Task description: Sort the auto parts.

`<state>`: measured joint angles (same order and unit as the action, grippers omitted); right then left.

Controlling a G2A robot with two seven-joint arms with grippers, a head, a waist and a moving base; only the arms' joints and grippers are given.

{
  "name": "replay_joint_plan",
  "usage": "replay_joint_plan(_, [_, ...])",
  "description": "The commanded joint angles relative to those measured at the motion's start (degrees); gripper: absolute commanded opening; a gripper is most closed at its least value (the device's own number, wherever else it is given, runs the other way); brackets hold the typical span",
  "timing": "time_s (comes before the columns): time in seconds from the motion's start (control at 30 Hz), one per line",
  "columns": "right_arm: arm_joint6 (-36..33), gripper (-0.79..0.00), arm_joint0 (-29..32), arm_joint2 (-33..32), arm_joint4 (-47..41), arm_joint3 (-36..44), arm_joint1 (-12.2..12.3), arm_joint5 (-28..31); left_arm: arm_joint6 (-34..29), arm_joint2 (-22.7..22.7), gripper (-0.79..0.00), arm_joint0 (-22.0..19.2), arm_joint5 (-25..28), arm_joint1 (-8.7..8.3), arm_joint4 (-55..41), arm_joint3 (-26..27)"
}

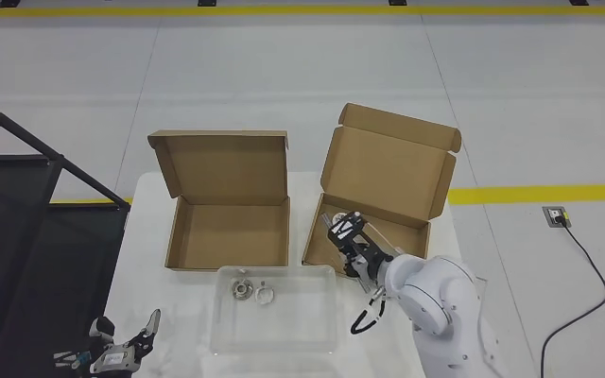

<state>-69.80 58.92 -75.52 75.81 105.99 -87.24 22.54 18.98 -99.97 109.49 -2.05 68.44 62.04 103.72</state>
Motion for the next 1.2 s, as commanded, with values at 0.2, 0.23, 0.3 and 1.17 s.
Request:
replay_joint_plan(0.2, [4.6,-0.785,0.5,-0.7,2.2,-2.2,0.4,-0.2,0.0,0.0,0.000,0.0,0.0,0.00,0.0,0.0])
replay_joint_plan(0.23, [5.7,-0.785,0.3,-1.2,2.8,-2.9,0.6,0.5,0.0,0.0,0.000,0.0,0.0,0.00,0.0,0.0])
replay_joint_plan(0.3, [8.2,-0.785,-0.4,-2.0,5.4,-4.5,1.1,3.2,0.0,0.0,0.000,0.0,0.0,0.00,0.0,0.0])
replay_joint_plan(1.17, [11.0,-0.785,-20.2,-2.8,12.2,-45.8,3.3,7.3,0.0,0.0,0.000,0.0,0.0,0.00,0.0,0.0])
